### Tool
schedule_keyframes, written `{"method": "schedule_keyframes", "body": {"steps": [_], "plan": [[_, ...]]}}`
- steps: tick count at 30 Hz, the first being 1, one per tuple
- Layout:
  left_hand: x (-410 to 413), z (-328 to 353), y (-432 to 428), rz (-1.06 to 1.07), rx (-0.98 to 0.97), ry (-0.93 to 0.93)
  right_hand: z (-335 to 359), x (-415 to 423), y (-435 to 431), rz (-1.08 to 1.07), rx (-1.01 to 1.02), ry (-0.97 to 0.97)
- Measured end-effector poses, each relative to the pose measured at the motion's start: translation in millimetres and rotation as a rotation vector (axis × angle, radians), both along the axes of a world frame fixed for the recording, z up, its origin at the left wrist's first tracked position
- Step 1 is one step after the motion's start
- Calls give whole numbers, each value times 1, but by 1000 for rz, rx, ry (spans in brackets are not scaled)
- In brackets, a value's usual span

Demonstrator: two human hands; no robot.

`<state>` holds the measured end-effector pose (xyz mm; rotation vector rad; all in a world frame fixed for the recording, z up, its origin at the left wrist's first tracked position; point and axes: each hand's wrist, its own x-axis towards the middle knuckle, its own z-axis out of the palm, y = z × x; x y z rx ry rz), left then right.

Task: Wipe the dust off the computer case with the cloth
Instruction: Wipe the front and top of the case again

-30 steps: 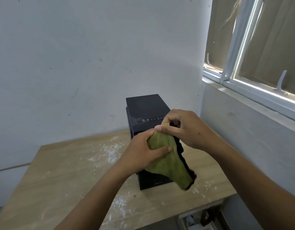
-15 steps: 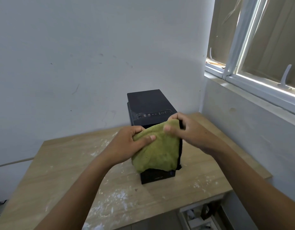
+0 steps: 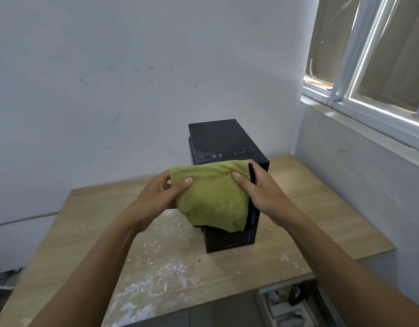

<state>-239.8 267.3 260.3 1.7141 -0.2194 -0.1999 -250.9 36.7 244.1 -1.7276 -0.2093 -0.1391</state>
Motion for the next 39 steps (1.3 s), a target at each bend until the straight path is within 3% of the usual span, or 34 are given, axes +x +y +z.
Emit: {"method": "schedule_keyframes", "body": {"steps": [3,7,9,11,13,18,21,25,28,30,33,36,39], "plan": [[-1,-7,2,124,-51,43,0,3,7,-6,20,75],[0,-12,10,276,-169,187,2,6,13,-3,280,380],[-1,-11,18,254,-271,209,6,7,15,43,423,410],[-3,-9,26,154,-277,194,12,5,17,169,417,409],[-6,-7,33,45,-142,141,15,2,20,267,190,358],[-9,-9,32,-46,333,-78,19,-2,39,222,-676,118],[-6,-13,33,8,591,-238,19,-2,48,197,-867,1],[-8,-10,40,19,678,-386,23,5,52,175,-979,-56],[-9,-7,51,65,690,-414,25,7,54,137,-925,-112],[-8,-3,60,84,635,-334,27,6,56,120,-861,-94],[-13,1,71,71,336,-152,30,1,68,116,-540,7],[-16,-5,81,210,77,-119,22,-6,87,37,-262,-5],[-20,-14,87,358,-51,-111,9,-12,109,-63,-18,-19]]}}
